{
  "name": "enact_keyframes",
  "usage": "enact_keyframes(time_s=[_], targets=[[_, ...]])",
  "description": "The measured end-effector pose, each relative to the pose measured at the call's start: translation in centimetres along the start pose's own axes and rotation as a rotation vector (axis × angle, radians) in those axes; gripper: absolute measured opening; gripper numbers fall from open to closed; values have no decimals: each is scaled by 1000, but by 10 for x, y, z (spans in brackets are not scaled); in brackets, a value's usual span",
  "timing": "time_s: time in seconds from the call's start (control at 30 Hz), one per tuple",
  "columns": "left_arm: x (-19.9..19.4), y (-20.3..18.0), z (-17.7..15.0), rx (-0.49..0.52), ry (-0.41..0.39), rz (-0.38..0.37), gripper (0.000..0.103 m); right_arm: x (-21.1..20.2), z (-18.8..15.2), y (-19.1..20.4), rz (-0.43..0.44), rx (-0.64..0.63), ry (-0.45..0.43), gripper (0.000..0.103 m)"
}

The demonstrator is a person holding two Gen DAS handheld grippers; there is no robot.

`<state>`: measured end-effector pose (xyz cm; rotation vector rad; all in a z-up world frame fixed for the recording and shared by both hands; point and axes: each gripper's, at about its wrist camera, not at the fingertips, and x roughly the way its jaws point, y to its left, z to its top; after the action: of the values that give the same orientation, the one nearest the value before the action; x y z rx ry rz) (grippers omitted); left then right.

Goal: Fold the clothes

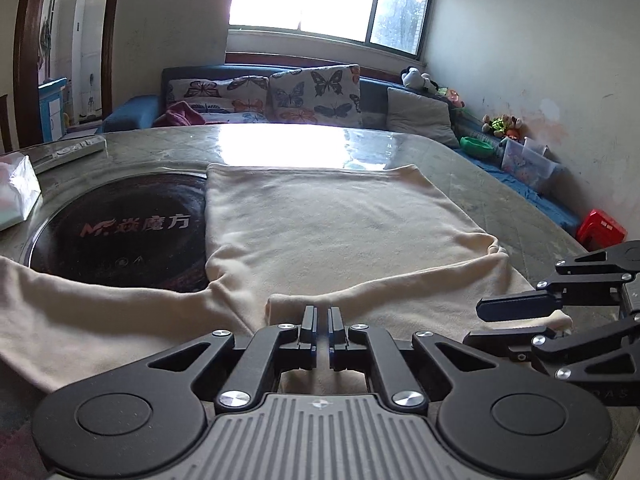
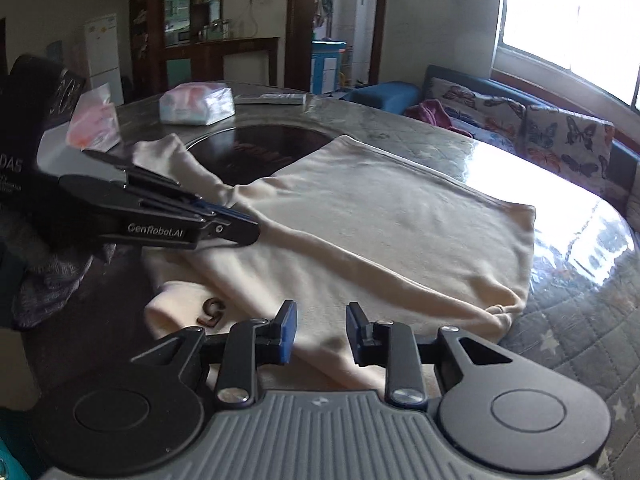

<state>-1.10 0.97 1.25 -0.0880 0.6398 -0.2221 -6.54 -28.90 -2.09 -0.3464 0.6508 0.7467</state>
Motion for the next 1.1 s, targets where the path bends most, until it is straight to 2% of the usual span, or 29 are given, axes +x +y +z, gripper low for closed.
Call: enact_keyframes(time_s=[0.13,0.23,0.33,0.47,0.57,0.67,0.8,1.0,1.1], targets=[[-16,7,-4,-21,-22,15,8,-1,8,6,15,-13,-19,27],[-30,22,-8,-56,-39,63,14,8,12,11,40,-27,-4,27],[-44,44,-13,-110,-51,135,15,15,14,19,58,-60,17,27],[-62,78,-17,-196,-82,246,25,18,26,27,82,-75,-1,27],[-70,99,-17,-253,-104,314,26,24,37,38,115,-87,-9,27],[-75,118,-16,-304,-118,373,27,37,41,53,140,-131,15,27],[-75,139,-16,-360,-125,449,37,44,39,63,144,-166,33,27],[-69,168,-11,-464,-132,538,38,26,46,53,120,-139,-10,27],[-65,179,-9,-509,-129,555,38,18,47,47,105,-129,-26,27]])
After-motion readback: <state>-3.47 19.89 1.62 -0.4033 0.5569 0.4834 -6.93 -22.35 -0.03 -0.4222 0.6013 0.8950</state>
